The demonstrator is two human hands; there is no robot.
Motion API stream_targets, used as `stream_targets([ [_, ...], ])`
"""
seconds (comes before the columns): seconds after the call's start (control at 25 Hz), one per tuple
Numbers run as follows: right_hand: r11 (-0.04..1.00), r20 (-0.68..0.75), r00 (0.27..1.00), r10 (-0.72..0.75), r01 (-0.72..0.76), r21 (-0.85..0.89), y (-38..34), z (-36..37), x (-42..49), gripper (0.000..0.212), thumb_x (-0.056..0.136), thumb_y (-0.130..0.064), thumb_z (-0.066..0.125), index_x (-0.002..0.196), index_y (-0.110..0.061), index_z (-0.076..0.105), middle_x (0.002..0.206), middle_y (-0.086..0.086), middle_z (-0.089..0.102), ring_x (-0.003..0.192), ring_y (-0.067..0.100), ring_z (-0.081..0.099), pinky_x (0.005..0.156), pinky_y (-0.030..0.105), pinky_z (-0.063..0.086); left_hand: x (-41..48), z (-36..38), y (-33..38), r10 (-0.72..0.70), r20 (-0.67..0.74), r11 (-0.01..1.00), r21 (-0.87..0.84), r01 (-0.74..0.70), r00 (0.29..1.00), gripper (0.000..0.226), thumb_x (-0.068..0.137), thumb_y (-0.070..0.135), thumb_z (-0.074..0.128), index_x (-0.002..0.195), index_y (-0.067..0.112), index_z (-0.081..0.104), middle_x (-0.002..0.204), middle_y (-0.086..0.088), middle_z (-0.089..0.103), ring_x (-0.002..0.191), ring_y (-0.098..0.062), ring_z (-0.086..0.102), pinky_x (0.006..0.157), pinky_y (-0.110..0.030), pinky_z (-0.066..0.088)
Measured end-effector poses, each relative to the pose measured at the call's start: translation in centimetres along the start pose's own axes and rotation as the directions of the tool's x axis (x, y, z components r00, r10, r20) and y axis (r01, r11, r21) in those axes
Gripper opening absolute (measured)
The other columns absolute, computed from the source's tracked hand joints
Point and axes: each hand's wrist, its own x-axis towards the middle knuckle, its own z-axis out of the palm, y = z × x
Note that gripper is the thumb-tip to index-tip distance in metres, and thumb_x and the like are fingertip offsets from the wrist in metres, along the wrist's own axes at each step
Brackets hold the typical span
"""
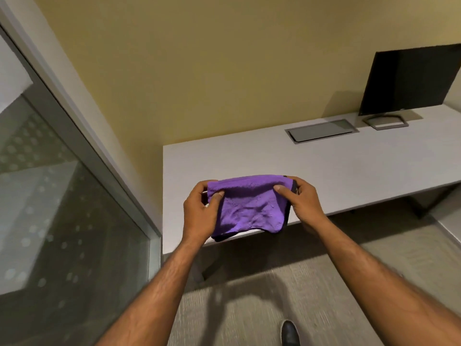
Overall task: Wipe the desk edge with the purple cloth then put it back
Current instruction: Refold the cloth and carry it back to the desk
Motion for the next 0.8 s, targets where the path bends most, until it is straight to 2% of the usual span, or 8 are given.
stream_targets([
  [0.08,0.999,-0.016,0.999,-0.044,0.043,-0.017,-0.7,-1.9,1.5,0.03,0.091,-0.036,0.066,0.117,-0.023,0.06,0.107,-0.005,0.066,0.098,0.01,0.066,0.071,0.017,0.056,1.0,2.4,1.1,0.084,-0.013,0.995,0.051,-0.083,0.996,0.025,0.094,0.03,0.059,0.117,0.022,0.057,0.108,0.004,0.066,0.097,-0.013,0.066,0.08,-0.03,0.059],
  [0.24,0.99,-0.06,0.992,-0.114,0.108,-0.093,-1.4,-6.5,5.5,0.031,0.094,-0.046,0.057,0.116,-0.025,0.054,0.103,-0.007,0.062,0.092,0.009,0.064,0.07,0.018,0.051,3.7,8.5,3.1,0.143,-0.043,0.982,0.133,-0.136,0.989,0.024,0.096,0.039,0.052,0.118,0.03,0.05,0.093,0.014,0.063,0.08,-0.002,0.064,0.059,-0.013,0.05],
  [0.4,0.992,-0.078,0.992,-0.094,0.087,-0.09,-1.7,-10.9,10.1,0.027,0.096,-0.046,0.055,0.114,-0.027,0.05,0.1,-0.012,0.06,0.089,0.004,0.062,0.061,0.009,0.05,7.1,14.9,4.7,0.16,-0.107,0.979,0.142,-0.144,0.981,0.016,0.098,0.041,0.048,0.112,0.033,0.05,0.082,0.015,0.063,0.068,0.004,0.061,0.051,-0.009,0.042],
  [0.52,1.0,-0.043,0.999,0.005,-0.004,0.014,-2.1,-13.1,12.9,0.035,0.092,-0.041,0.065,0.118,-0.021,0.054,0.106,-0.008,0.064,0.096,0.008,0.065,0.072,0.019,0.054,9.1,17.9,5.5,0.121,-0.165,0.99,0.093,-0.107,0.979,0.012,0.098,0.041,0.048,0.106,0.032,0.051,0.073,0.014,0.061,0.059,0.003,0.057,0.049,-0.009,0.039],
  [0.64,0.947,0.109,0.976,0.19,-0.211,0.243,-1.3,-15.0,15.3,0.038,0.085,-0.021,0.076,0.118,-0.006,0.064,0.114,0.012,0.072,0.101,0.025,0.071,0.085,0.036,0.059,11.5,19.8,5.7,0.071,-0.208,0.997,0.053,-0.062,0.975,0.012,0.098,0.041,0.048,0.1,0.03,0.052,0.068,0.013,0.06,0.055,0.0,0.054,0.047,-0.011,0.038],
  [0.72,0.929,0.16,0.955,0.25,-0.283,0.237,-0.5,-15.5,16.5,0.034,0.084,-0.01,0.074,0.117,-0.004,0.067,0.113,0.013,0.073,0.103,0.028,0.07,0.09,0.04,0.058,13.4,20.7,5.5,0.041,-0.189,0.999,0.034,-0.036,0.981,0.013,0.097,0.042,0.049,0.097,0.03,0.053,0.07,0.012,0.061,0.055,0.0,0.054,0.048,-0.012,0.039],
  [0.8,0.951,0.125,0.965,0.232,-0.252,0.181,-0.2,-15.2,18.0,0.031,0.088,-0.011,0.071,0.119,-0.011,0.066,0.114,0.008,0.072,0.105,0.025,0.069,0.092,0.041,0.057,15.5,21.3,5.0,-0.009,-0.154,1.0,0.012,0.011,0.988,0.016,0.097,0.044,0.049,0.098,0.028,0.054,0.075,0.01,0.062,0.06,-0.002,0.055,0.051,-0.015,0.042],
])
